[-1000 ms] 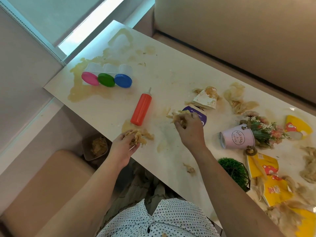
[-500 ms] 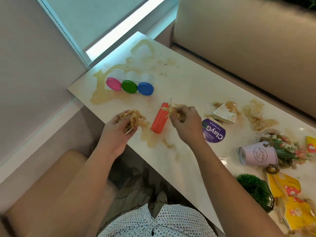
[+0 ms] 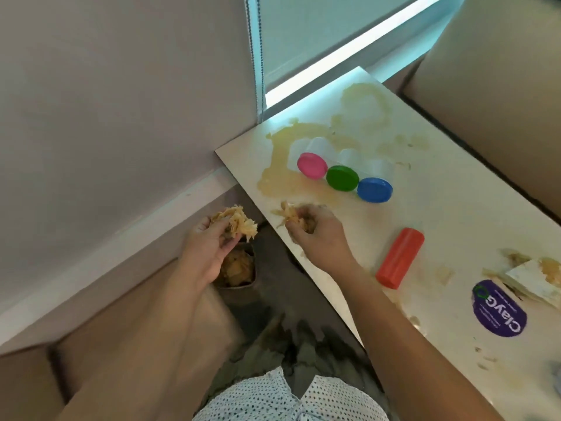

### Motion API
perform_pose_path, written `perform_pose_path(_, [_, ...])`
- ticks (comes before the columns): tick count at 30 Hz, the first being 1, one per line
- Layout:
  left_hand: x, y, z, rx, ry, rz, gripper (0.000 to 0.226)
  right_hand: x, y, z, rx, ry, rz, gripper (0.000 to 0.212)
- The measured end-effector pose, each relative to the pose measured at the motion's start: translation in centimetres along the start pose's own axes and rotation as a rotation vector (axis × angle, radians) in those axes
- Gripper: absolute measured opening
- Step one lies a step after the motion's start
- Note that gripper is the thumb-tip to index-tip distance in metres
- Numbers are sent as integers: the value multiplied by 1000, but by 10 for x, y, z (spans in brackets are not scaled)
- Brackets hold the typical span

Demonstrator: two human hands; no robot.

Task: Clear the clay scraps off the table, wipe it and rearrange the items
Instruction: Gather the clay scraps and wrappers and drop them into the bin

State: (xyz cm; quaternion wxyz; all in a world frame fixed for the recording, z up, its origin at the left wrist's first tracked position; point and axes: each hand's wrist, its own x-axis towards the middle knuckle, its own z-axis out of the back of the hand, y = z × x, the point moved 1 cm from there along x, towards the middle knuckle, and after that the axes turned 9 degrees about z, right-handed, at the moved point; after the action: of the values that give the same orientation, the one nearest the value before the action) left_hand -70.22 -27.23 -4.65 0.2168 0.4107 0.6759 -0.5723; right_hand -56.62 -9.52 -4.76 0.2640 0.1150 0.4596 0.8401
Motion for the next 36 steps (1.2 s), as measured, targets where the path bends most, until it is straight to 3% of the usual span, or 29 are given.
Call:
perform_pose_path(5, [28, -18, 61, 7, -125, 3, 18, 21, 18, -84, 59, 248, -53, 27])
perform_pose_path(11, [61, -8, 99, -14, -251, 68, 10, 39, 5, -158, 204, 477, -241, 23])
perform_pose_path(15, [104, 20, 120, -38, -318, 113, 15, 50, -25, -201, 300, 498, -410, 11])
perform_pose_path(21, [209, 83, 158, 16, -464, 143, 17, 77, -108, -299, 365, 497, -702, 21])
perform_pose_path(29, [331, 166, 209, 121, -604, 170, 9, 107, -241, -426, 324, 483, -770, 37])
perform_pose_path(32, [362, 187, 226, 198, -586, 220, 10, 114, -272, -456, 304, 502, -766, 46])
perform_pose_path(36, [395, 214, 240, 173, -408, 389, 66, 113, -288, -476, 443, 598, -878, 67])
